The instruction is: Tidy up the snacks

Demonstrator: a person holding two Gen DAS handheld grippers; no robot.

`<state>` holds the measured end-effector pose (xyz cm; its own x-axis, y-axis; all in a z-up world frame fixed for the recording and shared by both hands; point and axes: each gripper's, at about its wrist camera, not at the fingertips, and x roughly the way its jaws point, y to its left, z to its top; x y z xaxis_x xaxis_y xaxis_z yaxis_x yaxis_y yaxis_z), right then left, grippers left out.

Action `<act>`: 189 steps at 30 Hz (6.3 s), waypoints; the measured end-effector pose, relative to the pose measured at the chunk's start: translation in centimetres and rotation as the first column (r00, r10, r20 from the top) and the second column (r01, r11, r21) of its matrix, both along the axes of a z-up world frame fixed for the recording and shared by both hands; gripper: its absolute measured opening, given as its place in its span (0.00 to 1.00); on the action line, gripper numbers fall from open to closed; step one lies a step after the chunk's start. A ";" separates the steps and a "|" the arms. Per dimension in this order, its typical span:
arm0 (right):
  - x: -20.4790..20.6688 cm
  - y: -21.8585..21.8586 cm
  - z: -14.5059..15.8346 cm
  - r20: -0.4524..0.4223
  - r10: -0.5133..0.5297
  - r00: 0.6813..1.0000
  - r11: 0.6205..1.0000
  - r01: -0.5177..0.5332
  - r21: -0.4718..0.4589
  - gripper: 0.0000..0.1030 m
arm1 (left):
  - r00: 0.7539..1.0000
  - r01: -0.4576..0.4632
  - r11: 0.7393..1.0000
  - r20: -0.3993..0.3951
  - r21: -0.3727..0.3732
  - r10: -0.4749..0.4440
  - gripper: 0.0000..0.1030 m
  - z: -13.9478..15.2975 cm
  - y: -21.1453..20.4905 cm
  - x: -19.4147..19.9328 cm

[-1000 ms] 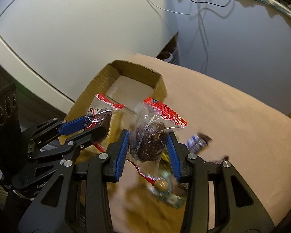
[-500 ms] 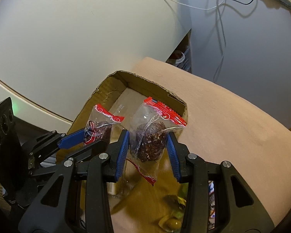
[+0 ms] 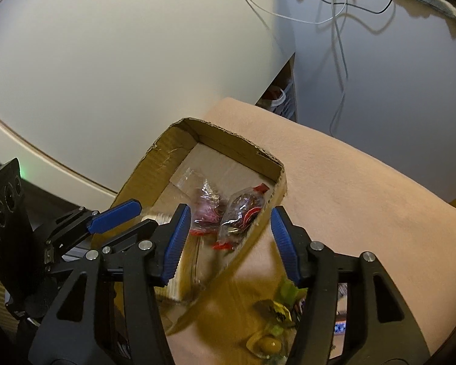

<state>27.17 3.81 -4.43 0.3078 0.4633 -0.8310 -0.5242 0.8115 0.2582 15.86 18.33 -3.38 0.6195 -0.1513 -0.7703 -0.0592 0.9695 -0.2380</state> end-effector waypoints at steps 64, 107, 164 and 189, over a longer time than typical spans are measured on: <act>-15.9 -15.0 -10.1 0.022 0.004 1.000 0.944 0.003 -0.329 0.36 | 0.965 0.230 0.969 -0.155 0.094 -0.214 0.10 -8.1 -16.3 -3.7; -15.8 -17.9 -8.9 0.036 -0.063 0.997 0.966 0.070 -0.247 0.27 | 0.970 0.241 0.961 -0.072 0.138 -0.233 0.22 -7.6 -16.5 -4.8; -9.8 4.1 -3.5 0.051 0.192 0.980 0.978 -0.187 -0.091 0.28 | 0.999 -0.030 0.994 0.040 0.100 0.026 0.24 -1.9 2.1 -7.0; -10.1 -1.8 -1.4 0.093 0.100 0.991 0.993 -0.093 -0.079 0.55 | 0.997 0.030 0.995 0.072 0.096 -0.037 0.32 -0.4 -2.1 -8.0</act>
